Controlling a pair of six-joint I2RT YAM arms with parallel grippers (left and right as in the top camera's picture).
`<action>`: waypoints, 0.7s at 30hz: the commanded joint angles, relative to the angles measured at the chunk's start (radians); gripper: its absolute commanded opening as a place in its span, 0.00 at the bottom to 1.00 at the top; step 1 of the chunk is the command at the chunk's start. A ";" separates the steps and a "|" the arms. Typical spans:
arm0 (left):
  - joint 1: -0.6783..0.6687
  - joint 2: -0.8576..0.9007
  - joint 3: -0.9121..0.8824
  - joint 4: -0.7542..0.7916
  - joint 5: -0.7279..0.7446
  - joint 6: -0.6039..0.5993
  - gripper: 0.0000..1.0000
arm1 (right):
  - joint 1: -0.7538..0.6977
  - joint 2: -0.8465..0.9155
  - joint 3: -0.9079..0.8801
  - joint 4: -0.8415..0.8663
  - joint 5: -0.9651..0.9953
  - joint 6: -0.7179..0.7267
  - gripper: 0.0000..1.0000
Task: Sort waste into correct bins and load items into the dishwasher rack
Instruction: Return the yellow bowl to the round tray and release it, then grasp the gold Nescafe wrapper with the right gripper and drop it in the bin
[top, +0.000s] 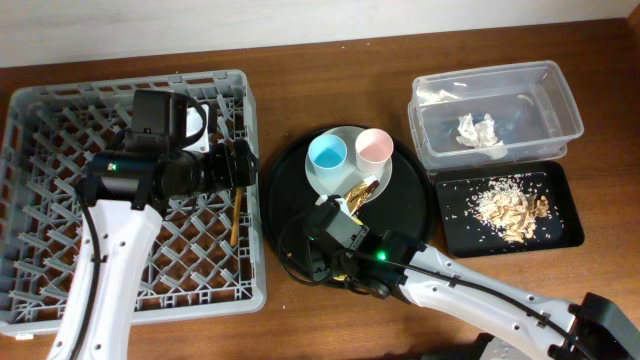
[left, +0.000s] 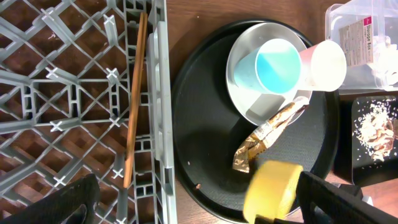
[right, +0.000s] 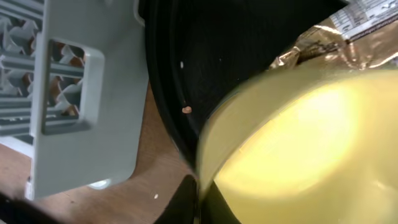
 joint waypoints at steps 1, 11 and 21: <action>0.002 -0.004 0.001 -0.002 0.011 0.016 0.99 | 0.002 0.002 0.019 -0.022 0.047 0.000 0.04; 0.002 -0.004 0.001 -0.001 0.011 0.016 0.99 | 0.003 0.002 0.019 -0.064 0.046 0.000 0.17; 0.002 -0.004 0.001 -0.002 0.011 0.016 1.00 | -0.219 0.006 0.256 -0.248 0.121 -0.026 0.45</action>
